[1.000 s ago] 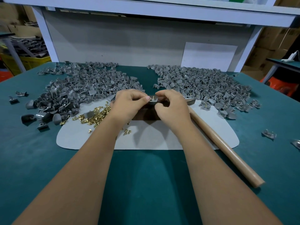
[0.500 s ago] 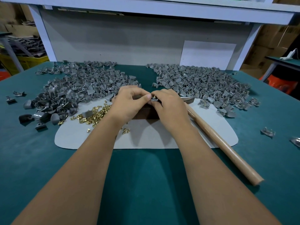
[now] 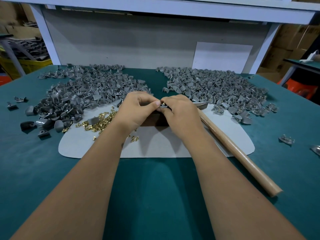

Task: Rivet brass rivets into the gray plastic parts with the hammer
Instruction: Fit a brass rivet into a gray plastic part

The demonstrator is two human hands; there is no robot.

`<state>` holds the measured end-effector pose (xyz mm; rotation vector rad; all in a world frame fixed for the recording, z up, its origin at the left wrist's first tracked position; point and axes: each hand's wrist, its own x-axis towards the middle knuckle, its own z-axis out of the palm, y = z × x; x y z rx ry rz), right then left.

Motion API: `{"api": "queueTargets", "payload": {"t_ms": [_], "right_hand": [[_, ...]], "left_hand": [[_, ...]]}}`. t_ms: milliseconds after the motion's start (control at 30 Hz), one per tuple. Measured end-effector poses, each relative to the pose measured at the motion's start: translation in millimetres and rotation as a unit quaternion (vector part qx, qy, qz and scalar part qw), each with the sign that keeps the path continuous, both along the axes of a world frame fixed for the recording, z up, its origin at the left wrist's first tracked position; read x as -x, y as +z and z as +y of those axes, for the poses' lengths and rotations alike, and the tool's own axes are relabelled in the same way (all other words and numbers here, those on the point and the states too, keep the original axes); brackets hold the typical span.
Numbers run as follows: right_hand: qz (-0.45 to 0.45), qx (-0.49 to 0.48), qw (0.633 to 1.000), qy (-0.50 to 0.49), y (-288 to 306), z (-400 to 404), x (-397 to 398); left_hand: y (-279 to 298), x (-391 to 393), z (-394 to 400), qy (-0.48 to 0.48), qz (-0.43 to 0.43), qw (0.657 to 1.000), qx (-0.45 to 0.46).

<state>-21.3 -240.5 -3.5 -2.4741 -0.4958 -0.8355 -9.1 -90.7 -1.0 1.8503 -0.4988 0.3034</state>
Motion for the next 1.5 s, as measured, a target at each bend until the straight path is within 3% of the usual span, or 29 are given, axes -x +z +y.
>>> {"api": "queueTargets", "payload": {"t_ms": [300, 500, 700, 867, 933, 1200, 1500], "right_hand": [[-0.001, 0.006, 1.0, 0.002, -1.7, -0.9, -2.1], [0.034, -0.106, 0.994, 0.005, -2.7, 1.9, -3.8], [0.058, -0.149, 0.987, -0.008, -2.7, 1.3, -1.2], [0.118, -0.327, 0.938, 0.007, 5.0, -0.2, -1.0], [0.123, -0.348, 0.929, -0.004, 7.2, -2.0, -1.9], [0.096, -0.249, 0.964, -0.01, 9.6, 2.1, -3.9], [0.138, -0.23, 0.963, -0.02, 9.4, -0.3, -7.4]], "left_hand": [[-1.7, -0.1, 0.3, 0.0, 0.012, 1.0, 0.01], [-4.8, 0.0, -4.8, 0.021, 0.022, 0.999, 0.024], [-7.1, -1.6, -3.8, 0.066, 0.022, 0.996, 0.049], [-10.4, -5.7, -2.9, 0.098, 0.036, 0.994, -0.015], [-11.1, -5.8, -2.9, 0.098, 0.039, 0.994, -0.039], [-5.1, -1.6, -2.7, 0.114, -0.014, 0.988, -0.099], [-4.6, -1.4, -3.8, 0.102, -0.02, 0.989, -0.108]]}}
